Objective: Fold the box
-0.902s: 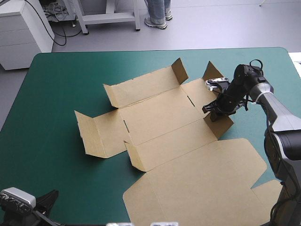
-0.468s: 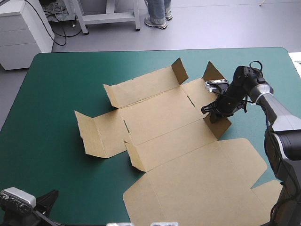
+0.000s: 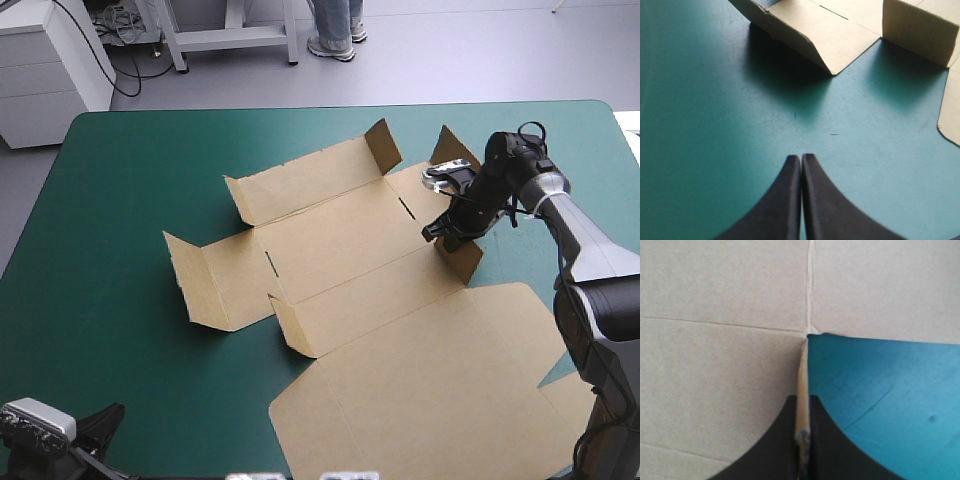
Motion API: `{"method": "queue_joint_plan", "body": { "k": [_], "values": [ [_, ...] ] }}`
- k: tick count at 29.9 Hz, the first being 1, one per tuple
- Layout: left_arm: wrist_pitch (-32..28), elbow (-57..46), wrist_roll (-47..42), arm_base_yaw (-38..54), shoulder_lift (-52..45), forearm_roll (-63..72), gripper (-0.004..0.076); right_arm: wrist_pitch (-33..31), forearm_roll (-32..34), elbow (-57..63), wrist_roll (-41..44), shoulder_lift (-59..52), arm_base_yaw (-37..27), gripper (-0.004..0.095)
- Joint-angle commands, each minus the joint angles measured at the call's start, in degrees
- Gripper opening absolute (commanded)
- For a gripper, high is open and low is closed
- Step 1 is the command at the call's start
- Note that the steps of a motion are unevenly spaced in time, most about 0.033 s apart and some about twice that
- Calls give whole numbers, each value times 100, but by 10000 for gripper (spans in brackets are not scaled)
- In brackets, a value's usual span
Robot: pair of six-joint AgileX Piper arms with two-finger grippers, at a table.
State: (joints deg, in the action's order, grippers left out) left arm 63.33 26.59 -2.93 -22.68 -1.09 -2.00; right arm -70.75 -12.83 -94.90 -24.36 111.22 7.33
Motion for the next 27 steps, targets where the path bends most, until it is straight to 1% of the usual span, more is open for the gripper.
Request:
{"method": "queue_joint_plan", "body": {
  "k": [1,5,6,10,20,27],
  "values": [
    [-361,124,-5,-45,-32,-2,-8,-105,356,-603,-373,-273,369,-18],
    [-361,124,-5,-45,-32,-2,-8,-105,788,-1069,-581,-88,732,-18],
    [-361,124,-5,-45,-32,-2,-8,-105,826,-1151,-796,-20,797,-18],
    [-361,124,-5,-45,-32,-2,-9,-105,825,-1335,-1671,180,1000,-18],
    [-361,124,-5,-45,-32,-2,-8,-97,905,-2031,-2813,522,1441,-18],
    [-361,124,-81,-45,-32,-2,-9,-97,937,-2392,-3128,679,2093,-18]
  ]
}}
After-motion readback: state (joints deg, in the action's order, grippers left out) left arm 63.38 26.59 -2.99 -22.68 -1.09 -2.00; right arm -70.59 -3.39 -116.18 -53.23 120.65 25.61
